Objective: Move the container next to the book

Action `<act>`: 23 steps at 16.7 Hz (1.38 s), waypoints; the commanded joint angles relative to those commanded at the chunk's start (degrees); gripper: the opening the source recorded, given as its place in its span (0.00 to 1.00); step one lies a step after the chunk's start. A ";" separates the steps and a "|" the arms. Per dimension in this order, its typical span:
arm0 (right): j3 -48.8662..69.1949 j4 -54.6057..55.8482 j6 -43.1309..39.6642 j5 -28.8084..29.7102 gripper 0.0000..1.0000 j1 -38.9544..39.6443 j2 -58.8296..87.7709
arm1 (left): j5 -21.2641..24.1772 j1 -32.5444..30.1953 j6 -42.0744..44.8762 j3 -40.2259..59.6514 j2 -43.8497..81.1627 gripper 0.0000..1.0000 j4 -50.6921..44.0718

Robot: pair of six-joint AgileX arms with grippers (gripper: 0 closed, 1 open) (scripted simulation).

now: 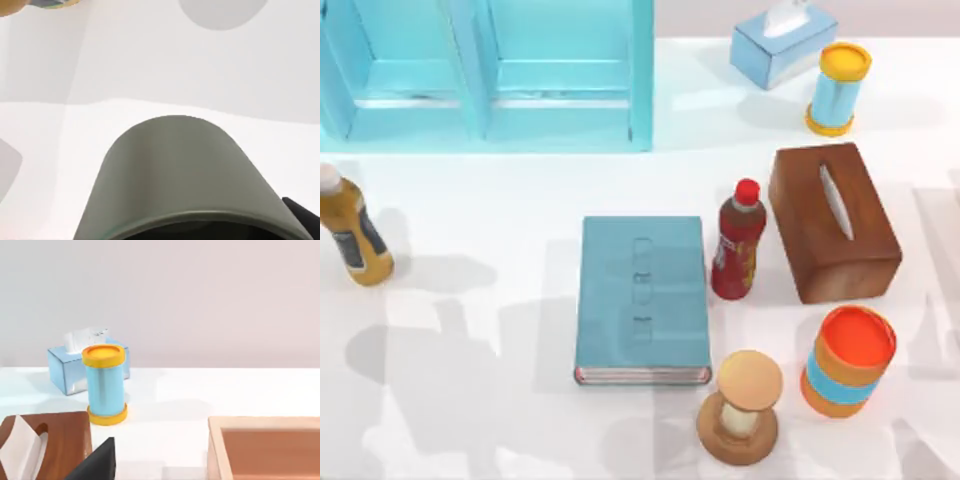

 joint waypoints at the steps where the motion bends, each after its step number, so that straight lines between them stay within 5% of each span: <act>1: 0.00 0.00 0.00 0.00 1.00 0.00 0.00 | 0.35 -3.07 -6.20 0.89 0.37 0.00 -1.13; 14: 0.00 0.00 0.00 0.00 1.00 0.00 0.00 | 0.47 -36.69 -95.36 11.60 8.66 0.00 -3.01; 19: 0.00 0.00 0.00 0.00 1.00 0.00 0.00 | -1.94 -42.94 -113.08 14.15 10.97 0.00 -0.07; 23: 0.00 0.00 0.00 0.00 1.00 0.00 0.00 | -2.63 -44.11 -116.37 14.78 11.65 0.00 0.53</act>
